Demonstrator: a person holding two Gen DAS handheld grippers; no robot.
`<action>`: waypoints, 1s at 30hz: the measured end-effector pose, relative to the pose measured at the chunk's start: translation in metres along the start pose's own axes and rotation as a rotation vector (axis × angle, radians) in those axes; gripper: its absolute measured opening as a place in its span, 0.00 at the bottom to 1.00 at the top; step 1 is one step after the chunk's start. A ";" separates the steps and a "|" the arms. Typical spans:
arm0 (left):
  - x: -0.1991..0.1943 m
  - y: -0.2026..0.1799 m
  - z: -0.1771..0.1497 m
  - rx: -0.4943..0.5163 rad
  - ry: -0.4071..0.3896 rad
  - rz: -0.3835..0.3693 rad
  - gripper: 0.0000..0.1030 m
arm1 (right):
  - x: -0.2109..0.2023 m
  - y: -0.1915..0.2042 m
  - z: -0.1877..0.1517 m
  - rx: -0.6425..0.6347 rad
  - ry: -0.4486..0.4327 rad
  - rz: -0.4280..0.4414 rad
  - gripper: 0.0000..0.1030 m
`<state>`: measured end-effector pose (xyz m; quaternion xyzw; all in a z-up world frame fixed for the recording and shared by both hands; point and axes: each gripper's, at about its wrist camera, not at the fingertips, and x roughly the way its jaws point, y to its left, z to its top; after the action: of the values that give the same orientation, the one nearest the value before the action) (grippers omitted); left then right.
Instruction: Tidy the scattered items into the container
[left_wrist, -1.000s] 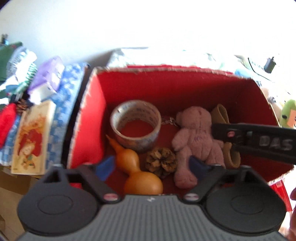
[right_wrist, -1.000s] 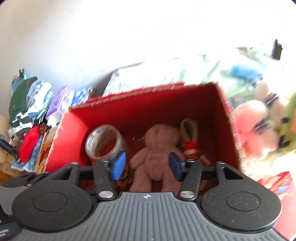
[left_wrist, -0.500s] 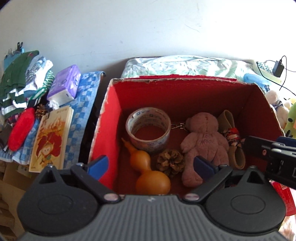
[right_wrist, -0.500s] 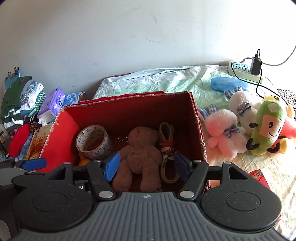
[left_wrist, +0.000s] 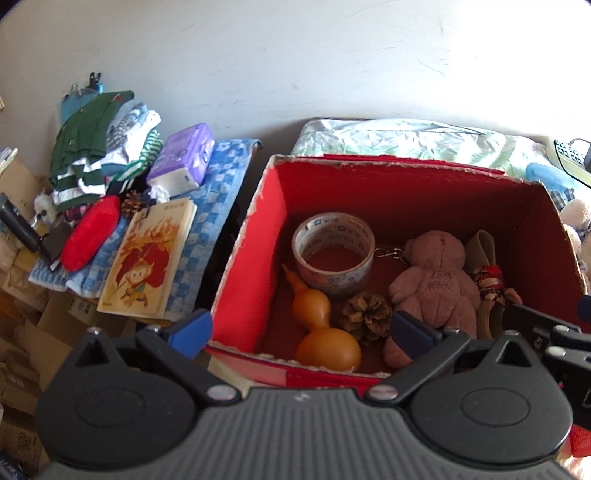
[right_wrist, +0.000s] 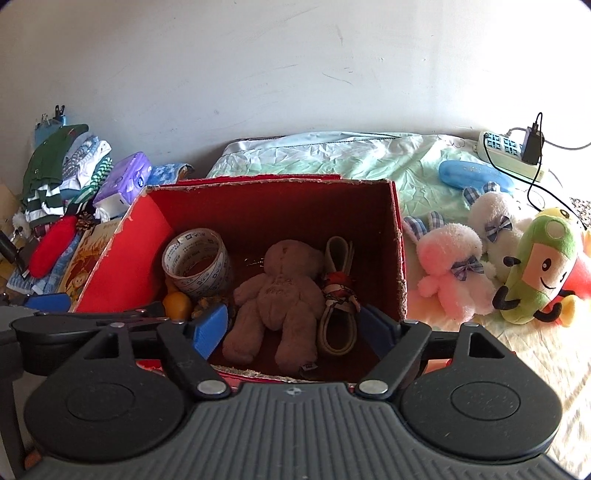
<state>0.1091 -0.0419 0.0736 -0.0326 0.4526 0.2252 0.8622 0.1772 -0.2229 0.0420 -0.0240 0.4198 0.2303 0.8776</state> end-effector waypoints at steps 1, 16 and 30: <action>-0.001 -0.001 -0.001 -0.003 0.001 0.010 1.00 | -0.001 0.000 0.000 -0.014 0.006 0.010 0.79; -0.016 0.003 -0.005 0.034 -0.001 0.049 1.00 | -0.012 0.003 0.005 0.007 0.021 -0.047 0.79; -0.001 0.028 0.000 0.047 0.010 -0.053 1.00 | -0.018 0.031 0.001 0.040 -0.016 -0.184 0.86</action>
<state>0.0969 -0.0176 0.0785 -0.0251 0.4610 0.1915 0.8661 0.1550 -0.2024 0.0606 -0.0432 0.4134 0.1407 0.8986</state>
